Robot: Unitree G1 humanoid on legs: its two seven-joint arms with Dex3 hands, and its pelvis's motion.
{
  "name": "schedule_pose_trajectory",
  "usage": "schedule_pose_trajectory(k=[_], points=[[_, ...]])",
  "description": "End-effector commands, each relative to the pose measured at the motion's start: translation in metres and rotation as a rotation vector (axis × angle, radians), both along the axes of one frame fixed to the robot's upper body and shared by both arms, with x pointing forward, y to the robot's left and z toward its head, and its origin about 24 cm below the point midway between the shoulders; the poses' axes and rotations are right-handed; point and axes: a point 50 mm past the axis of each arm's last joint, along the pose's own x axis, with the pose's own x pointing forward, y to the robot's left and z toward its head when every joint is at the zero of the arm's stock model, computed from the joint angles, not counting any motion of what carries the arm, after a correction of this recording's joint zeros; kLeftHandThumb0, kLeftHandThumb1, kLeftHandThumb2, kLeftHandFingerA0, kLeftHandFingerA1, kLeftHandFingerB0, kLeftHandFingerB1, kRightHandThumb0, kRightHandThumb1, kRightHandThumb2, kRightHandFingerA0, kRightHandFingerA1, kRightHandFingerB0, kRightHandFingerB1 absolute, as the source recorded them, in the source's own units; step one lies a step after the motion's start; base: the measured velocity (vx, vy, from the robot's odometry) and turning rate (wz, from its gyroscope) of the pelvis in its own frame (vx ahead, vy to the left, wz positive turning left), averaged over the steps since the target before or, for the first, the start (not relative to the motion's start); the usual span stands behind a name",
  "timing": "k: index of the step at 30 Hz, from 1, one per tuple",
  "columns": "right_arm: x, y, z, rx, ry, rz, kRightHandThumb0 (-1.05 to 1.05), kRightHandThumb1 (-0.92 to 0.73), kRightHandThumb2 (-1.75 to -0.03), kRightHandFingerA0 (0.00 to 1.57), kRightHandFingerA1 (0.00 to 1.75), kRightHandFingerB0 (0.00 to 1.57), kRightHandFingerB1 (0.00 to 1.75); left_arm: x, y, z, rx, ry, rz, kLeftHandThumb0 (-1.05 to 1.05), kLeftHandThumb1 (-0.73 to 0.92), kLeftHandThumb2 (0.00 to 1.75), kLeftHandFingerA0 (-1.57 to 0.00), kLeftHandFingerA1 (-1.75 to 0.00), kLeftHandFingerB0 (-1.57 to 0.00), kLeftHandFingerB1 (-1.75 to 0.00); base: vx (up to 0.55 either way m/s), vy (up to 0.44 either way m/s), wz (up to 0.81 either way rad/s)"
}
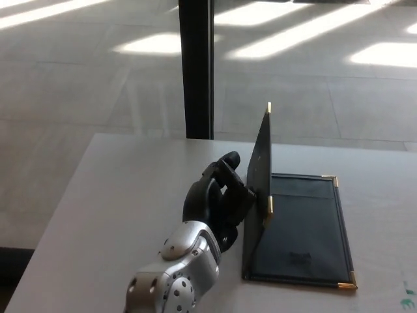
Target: The robot uses its left hand to push the cover of the diary kept in the middle of the desk to close it
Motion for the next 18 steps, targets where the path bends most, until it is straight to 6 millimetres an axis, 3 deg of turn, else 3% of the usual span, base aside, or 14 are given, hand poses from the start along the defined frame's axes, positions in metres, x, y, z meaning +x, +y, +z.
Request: schedule_pose_trajectory(k=[1, 6, 7, 10, 13, 14, 16, 17, 18], points=[[0.002, -0.006, 0.009, -0.035, -0.001, 0.011, -0.94, -0.79, -0.91, 0.45, 0.7, 0.43, 0.54, -0.047, -0.129, 0.034, -0.277, 0.041, -0.199, -0.78, 0.87, 1.28, -0.01, -0.42, -0.01, -0.35, 0.0, 0.0, 0.0], [0.005, -0.007, 0.009, -0.031, 0.007, 0.015, -0.94, -0.79, -0.91, 0.45, 0.71, 0.43, 0.56, -0.058, -0.152, 0.05, -0.274, -0.011, -0.305, -0.77, 0.87, 1.29, -0.01, -0.36, 0.0, -0.33, 0.0, 0.0, 0.0], [0.004, -0.007, 0.009, -0.028, 0.004, 0.022, -0.87, -0.92, -0.74, 0.43, 0.69, 0.44, 0.53, -0.065, -0.158, 0.048, -0.255, -0.008, -0.34, -0.77, 0.86, 1.28, -0.02, -0.36, -0.01, -0.33, 0.0, 0.0, 0.0], [0.008, -0.002, 0.009, -0.021, -0.001, 0.036, -0.87, -0.92, -0.74, 0.43, 0.7, 0.42, 0.51, -0.08, -0.167, 0.031, -0.201, 0.028, -0.404, -0.78, 0.88, 1.29, -0.01, -0.4, 0.0, -0.34, 0.0, 0.0, 0.0], [0.011, 0.0, 0.007, -0.031, 0.006, 0.072, -0.87, -0.92, -0.79, 0.38, 0.68, 0.36, 0.5, -0.097, -0.171, 0.0, -0.136, 0.09, -0.442, -0.78, 0.87, 1.28, -0.02, -0.42, 0.0, -0.37, 0.0, 0.0, 0.0], [0.011, 0.001, 0.007, -0.032, 0.002, 0.074, -0.93, -0.8, -0.91, 0.42, 0.7, 0.38, 0.54, -0.098, -0.171, -0.006, -0.126, 0.104, -0.444, -0.79, 0.87, 1.29, -0.01, -0.4, 0.0, -0.33, 0.0, 0.0, 0.0], [0.011, -0.001, 0.008, -0.019, -0.002, 0.04, -0.91, -0.8, -0.91, 0.45, 0.69, 0.42, 0.54, -0.094, -0.165, -0.016, -0.106, 0.126, -0.428, -0.79, 0.85, 1.28, -0.02, -0.41, 0.0, -0.34, 0.0, 0.0, 0.0], [0.012, -0.001, 0.008, -0.014, -0.003, 0.028, -0.86, -0.92, -0.74, 0.43, 0.71, 0.46, 0.53, -0.09, -0.16, -0.018, -0.098, 0.12, -0.417, -0.87, 0.91, 1.31, -0.08, -0.37, -0.03, -0.29, 0.0, 0.0, 0.0], [0.011, -0.002, 0.008, -0.013, -0.003, 0.026, -0.8, -0.78, -1.23, 0.45, 0.72, 0.39, 0.59, -0.08, -0.153, -0.016, -0.092, 0.092, -0.403, -0.8, 0.85, 1.29, 0.0, -0.38, 0.0, -0.31, 0.0, 0.0, 0.0]])
